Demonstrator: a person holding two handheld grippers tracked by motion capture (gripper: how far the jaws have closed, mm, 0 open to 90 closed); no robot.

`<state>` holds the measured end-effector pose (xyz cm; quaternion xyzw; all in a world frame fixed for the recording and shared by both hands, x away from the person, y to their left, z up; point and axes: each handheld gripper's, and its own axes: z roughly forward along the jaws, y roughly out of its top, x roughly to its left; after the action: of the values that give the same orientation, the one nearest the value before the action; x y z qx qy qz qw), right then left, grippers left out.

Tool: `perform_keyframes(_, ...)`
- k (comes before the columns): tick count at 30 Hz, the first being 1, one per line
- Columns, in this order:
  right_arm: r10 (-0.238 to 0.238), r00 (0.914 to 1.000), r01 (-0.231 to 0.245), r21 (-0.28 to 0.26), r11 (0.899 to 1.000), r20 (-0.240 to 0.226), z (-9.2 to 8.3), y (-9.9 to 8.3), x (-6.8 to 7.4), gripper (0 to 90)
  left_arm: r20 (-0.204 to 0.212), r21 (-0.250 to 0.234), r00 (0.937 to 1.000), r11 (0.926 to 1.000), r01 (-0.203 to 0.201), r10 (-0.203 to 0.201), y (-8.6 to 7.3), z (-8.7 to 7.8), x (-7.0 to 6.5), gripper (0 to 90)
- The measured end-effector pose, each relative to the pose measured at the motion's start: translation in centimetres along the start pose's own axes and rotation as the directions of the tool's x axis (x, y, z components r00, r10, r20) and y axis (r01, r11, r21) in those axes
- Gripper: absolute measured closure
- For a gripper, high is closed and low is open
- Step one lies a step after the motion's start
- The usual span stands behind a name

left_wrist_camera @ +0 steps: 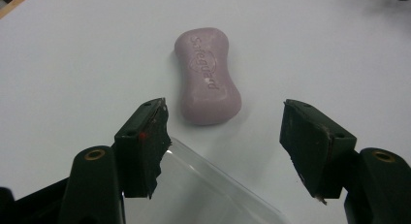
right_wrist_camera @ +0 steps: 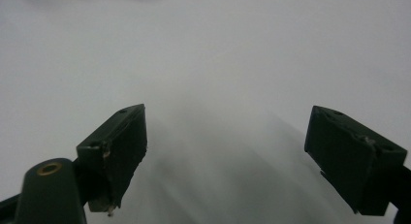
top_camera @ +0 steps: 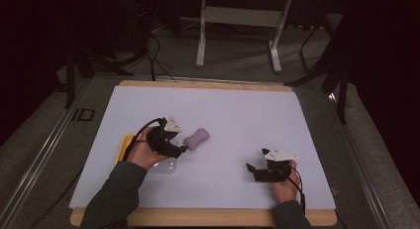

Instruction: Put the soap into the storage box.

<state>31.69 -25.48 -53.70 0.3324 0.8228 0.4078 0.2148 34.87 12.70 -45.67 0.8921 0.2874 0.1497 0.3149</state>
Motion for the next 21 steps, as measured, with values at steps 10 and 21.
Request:
perform_keyframes(10, -0.004, 1.0, 0.004, 0.004, 1.0, 0.0, 0.0, 0.0, 0.0, 15.0, 0.007, 0.014, 1.0, 0.9999, 0.001, -0.001, 0.7, 0.6, 0.1, 34.5)
perform_keyframes(21, -0.01, 1.0, 0.01, 0.005, 1.0, 0.0, 0.1, 0.0, 0.0, 15.0, 0.004, 0.028, 1.0, 0.9996, -0.007, 0.006, 1.4, 1.0, 0.3, 34.5)
